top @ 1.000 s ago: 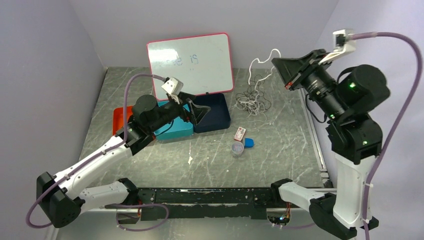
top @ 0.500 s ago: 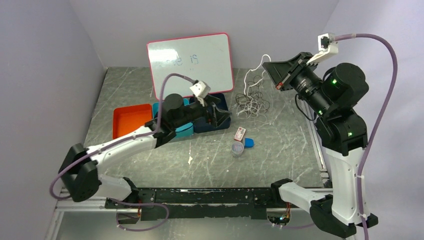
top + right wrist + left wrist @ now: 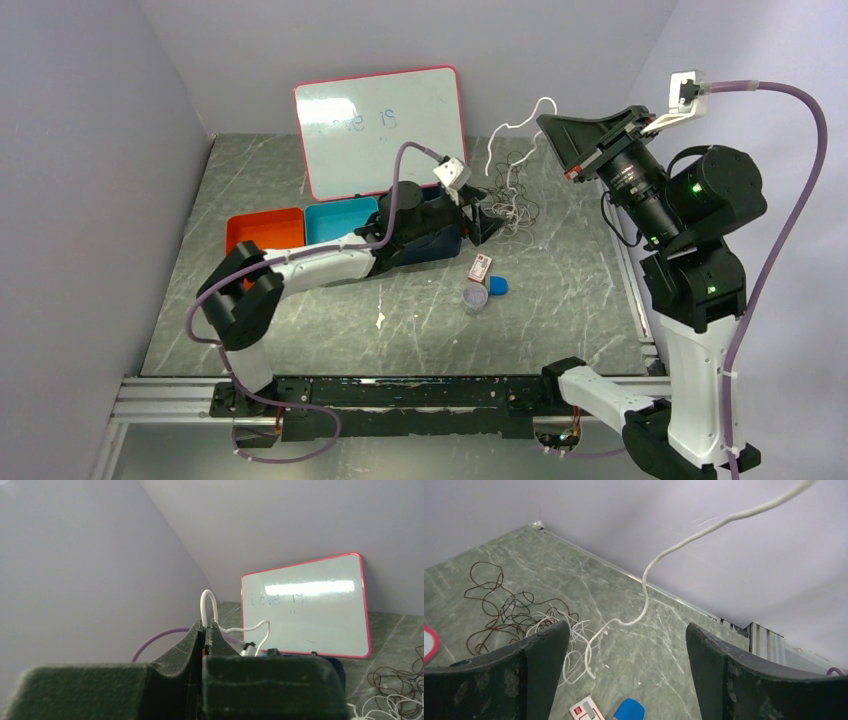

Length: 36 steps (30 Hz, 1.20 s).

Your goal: Untangle the cables

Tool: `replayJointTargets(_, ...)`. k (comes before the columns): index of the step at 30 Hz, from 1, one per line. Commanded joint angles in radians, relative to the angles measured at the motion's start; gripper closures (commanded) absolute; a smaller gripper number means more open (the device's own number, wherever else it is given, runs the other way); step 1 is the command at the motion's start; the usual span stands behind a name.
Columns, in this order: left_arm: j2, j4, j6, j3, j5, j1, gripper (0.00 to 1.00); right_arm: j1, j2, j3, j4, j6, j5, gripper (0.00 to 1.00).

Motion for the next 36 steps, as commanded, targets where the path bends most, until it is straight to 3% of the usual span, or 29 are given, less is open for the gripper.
replayJointTargets(1, 0.061, 0.081, -0.016, 0.103, 0.054, -0.007, 0.11, -0.005, -0.009, -0.017, 0.041, 0.031, -0.009, 1.0)
replayJointTargets(7, 0.134, 0.114, -0.065, 0.167, 0.113, -0.008, 0.2, -0.005, -0.019, -0.039, 0.051, 0.045, -0.012, 1.0)
replayJointTargets(16, 0.206, 0.104, -0.135, 0.231, 0.185, -0.01, 0.47, -0.004, -0.029, -0.062, 0.06, 0.052, -0.02, 1.0)
replayJointTargets(19, 0.215, 0.086, -0.142, 0.25, 0.209, -0.009, 0.6, -0.005, -0.039, -0.071, 0.05, 0.045, -0.01, 1.0)
replayJointTargets(23, 0.19, 0.062, -0.135, 0.227, 0.212, -0.008, 0.9, -0.005, -0.061, -0.099, 0.03, 0.024, 0.03, 1.0)
replayJointTargets(24, 0.176, 0.058, -0.132, 0.212, 0.209, -0.007, 0.93, -0.005, -0.068, -0.107, 0.022, 0.016, 0.045, 1.0)
replayJointTargets(36, -0.074, -0.089, -0.037, 0.001, 0.174, 0.045, 0.93, -0.005, -0.199, -0.267, -0.13, -0.073, 0.166, 1.0)
